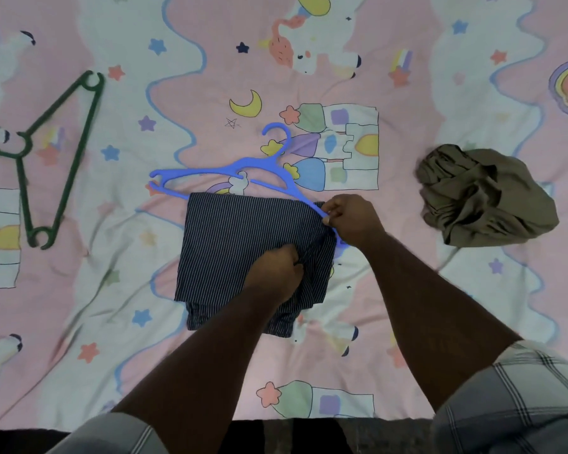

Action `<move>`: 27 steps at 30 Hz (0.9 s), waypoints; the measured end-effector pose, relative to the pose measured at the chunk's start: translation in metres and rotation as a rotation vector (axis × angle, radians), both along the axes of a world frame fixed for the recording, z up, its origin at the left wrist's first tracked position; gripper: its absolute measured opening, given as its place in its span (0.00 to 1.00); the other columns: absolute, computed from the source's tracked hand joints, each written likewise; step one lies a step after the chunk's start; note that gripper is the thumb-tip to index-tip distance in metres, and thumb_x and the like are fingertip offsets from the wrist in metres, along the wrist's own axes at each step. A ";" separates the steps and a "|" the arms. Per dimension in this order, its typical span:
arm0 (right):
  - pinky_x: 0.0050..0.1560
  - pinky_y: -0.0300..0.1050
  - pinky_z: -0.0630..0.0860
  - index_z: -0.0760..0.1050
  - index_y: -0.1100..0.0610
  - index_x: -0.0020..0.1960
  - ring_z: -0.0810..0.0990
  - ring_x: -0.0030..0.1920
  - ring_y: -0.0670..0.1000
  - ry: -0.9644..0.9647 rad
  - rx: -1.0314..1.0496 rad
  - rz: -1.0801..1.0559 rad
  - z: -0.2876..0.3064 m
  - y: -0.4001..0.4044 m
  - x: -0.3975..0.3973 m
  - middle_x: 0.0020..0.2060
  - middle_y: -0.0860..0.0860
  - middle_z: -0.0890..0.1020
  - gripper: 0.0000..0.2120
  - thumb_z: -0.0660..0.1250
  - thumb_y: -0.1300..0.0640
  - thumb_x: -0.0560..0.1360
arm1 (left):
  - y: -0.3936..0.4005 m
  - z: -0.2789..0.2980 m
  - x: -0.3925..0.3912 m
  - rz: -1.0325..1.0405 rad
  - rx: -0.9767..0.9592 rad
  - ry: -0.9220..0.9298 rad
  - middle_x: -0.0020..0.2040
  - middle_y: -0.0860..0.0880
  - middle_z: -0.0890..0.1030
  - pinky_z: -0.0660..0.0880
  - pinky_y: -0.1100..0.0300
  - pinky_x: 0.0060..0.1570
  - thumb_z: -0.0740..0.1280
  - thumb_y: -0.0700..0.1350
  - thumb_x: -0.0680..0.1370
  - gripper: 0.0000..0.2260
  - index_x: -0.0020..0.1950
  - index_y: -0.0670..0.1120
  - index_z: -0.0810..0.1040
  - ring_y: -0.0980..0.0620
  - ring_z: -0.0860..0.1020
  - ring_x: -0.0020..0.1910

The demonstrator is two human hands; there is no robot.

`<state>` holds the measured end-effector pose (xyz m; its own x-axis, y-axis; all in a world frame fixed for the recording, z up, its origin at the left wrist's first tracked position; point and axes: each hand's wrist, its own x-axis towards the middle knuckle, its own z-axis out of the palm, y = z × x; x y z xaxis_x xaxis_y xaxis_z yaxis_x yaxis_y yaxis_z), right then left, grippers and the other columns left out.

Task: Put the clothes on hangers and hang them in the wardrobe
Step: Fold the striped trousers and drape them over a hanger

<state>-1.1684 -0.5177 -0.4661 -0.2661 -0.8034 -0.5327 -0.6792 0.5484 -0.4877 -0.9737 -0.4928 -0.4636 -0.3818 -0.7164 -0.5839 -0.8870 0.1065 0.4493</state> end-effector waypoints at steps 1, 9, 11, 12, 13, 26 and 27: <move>0.55 0.46 0.75 0.84 0.57 0.53 0.82 0.50 0.56 0.028 -0.036 -0.015 0.000 -0.003 -0.005 0.47 0.54 0.86 0.11 0.72 0.64 0.72 | 0.002 0.000 0.005 0.004 0.010 0.010 0.46 0.43 0.83 0.76 0.52 0.47 0.67 0.49 0.79 0.08 0.51 0.45 0.77 0.39 0.81 0.49; 0.55 0.40 0.72 0.83 0.57 0.58 0.82 0.57 0.56 0.064 -0.071 0.019 0.001 -0.020 -0.013 0.54 0.54 0.85 0.15 0.68 0.65 0.73 | -0.006 0.018 0.018 0.159 0.099 0.097 0.40 0.49 0.82 0.75 0.56 0.44 0.66 0.59 0.79 0.14 0.47 0.48 0.78 0.48 0.80 0.42; 0.60 0.44 0.72 0.81 0.57 0.61 0.81 0.59 0.57 0.041 -0.075 0.014 0.001 -0.026 -0.007 0.56 0.54 0.84 0.16 0.68 0.64 0.74 | -0.018 0.019 0.022 0.204 0.028 0.124 0.40 0.50 0.81 0.75 0.56 0.43 0.66 0.55 0.81 0.11 0.48 0.48 0.78 0.48 0.80 0.42; 0.61 0.44 0.72 0.80 0.58 0.62 0.80 0.59 0.57 0.033 -0.074 0.025 0.000 -0.030 -0.004 0.56 0.55 0.84 0.16 0.69 0.63 0.75 | -0.025 0.019 0.026 0.218 -0.012 0.134 0.41 0.51 0.81 0.75 0.56 0.43 0.66 0.52 0.81 0.08 0.48 0.48 0.79 0.48 0.80 0.43; 0.60 0.44 0.71 0.80 0.59 0.63 0.80 0.60 0.58 0.030 -0.072 0.040 -0.001 -0.033 0.000 0.57 0.55 0.84 0.16 0.69 0.62 0.75 | -0.032 0.018 0.031 0.229 -0.046 0.137 0.42 0.51 0.81 0.75 0.56 0.44 0.66 0.49 0.81 0.06 0.49 0.48 0.79 0.48 0.80 0.44; 0.60 0.43 0.73 0.80 0.60 0.62 0.80 0.58 0.56 -0.042 -0.048 0.051 -0.011 -0.070 0.037 0.57 0.55 0.83 0.16 0.67 0.66 0.75 | -0.048 0.008 0.059 0.217 0.088 0.167 0.46 0.55 0.78 0.70 0.63 0.41 0.67 0.49 0.81 0.13 0.65 0.52 0.78 0.56 0.77 0.42; 0.61 0.45 0.73 0.79 0.60 0.64 0.80 0.59 0.56 -0.043 -0.042 0.037 -0.010 -0.073 0.039 0.57 0.56 0.83 0.17 0.68 0.64 0.75 | -0.053 0.009 0.061 0.285 0.049 0.174 0.45 0.56 0.78 0.70 0.63 0.43 0.67 0.49 0.81 0.11 0.63 0.51 0.79 0.56 0.78 0.44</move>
<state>-1.1294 -0.5903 -0.4765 -0.2136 -0.8342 -0.5085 -0.6766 0.5018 -0.5389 -0.9129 -0.5462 -0.4548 -0.2672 -0.7811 -0.5643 -0.7876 -0.1604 0.5949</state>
